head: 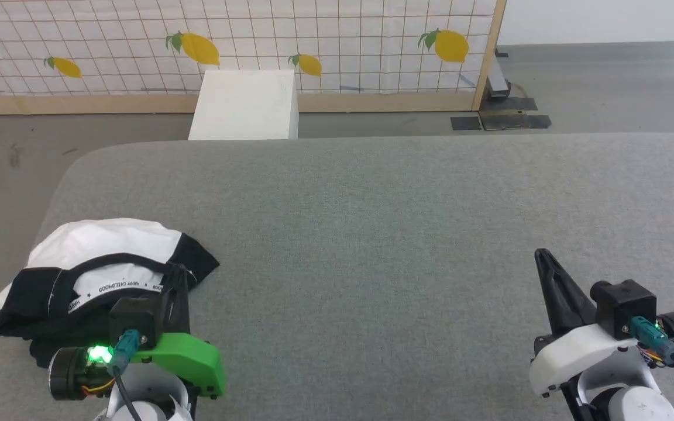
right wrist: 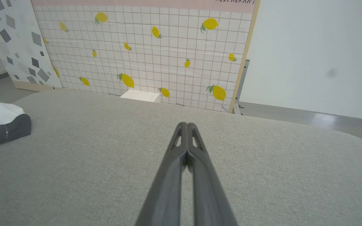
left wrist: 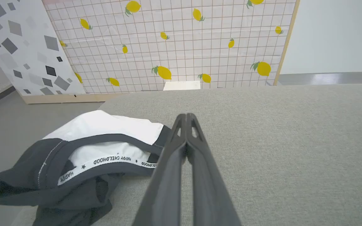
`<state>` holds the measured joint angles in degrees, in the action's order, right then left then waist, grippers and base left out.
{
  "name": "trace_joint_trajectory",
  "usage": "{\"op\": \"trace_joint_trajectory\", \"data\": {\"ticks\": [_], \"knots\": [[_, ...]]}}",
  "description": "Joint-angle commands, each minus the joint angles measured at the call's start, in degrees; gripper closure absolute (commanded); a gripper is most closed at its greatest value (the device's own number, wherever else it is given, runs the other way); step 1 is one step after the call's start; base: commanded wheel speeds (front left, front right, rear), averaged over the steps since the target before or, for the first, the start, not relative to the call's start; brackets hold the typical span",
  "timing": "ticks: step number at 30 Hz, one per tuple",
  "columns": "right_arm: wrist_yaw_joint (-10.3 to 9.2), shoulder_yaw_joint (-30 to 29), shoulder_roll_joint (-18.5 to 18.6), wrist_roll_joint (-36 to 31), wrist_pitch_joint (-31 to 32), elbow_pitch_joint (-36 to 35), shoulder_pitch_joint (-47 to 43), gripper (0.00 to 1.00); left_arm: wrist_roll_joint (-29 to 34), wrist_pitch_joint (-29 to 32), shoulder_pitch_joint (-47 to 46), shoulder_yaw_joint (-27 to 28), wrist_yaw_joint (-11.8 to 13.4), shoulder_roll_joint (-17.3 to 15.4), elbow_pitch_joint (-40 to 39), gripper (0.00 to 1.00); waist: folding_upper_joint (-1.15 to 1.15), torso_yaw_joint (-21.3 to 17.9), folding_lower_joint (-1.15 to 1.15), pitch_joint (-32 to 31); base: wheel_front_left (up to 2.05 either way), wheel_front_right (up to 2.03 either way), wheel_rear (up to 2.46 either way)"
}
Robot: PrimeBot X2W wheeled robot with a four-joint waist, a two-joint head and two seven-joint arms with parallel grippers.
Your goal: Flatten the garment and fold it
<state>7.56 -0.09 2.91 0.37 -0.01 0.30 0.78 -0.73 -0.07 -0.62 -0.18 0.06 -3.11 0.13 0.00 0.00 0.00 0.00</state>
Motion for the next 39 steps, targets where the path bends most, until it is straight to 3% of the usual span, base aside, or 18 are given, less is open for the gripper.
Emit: {"op": "trace_joint_trajectory", "data": {"ticks": [1,2,3,39], "knots": [[-0.08,0.09,-0.03,-0.37,0.01,-0.30,-0.78,1.00,0.73,0.07,0.62,0.18,-0.06,0.24,-0.13,1.00,0.00,0.00,0.00,0.00,0.00,0.00,0.00],[-0.08,0.09,-0.03,-0.37,0.01,-0.30,-0.78,1.00,0.73,0.07,0.62,0.18,-0.06,0.24,-0.13,1.00,0.00,0.00,0.00,0.00,0.00,0.00,0.00],[0.01,-0.01,0.00,0.03,-0.02,0.01,-0.01,0.00,-0.02,-0.01,0.01,-0.01,0.00,0.00,0.00,0.00,0.00,0.00,0.00,0.00,0.00,0.00,0.00],[-0.01,-1.34,-0.01,4.59,-3.97,2.93,-1.54,0.00,-3.19,-3.95,0.40,-1.41,0.51,0.06,2.68,0.00,0.00,0.61,0.00,-0.28,0.00,0.00,0.00]]}}
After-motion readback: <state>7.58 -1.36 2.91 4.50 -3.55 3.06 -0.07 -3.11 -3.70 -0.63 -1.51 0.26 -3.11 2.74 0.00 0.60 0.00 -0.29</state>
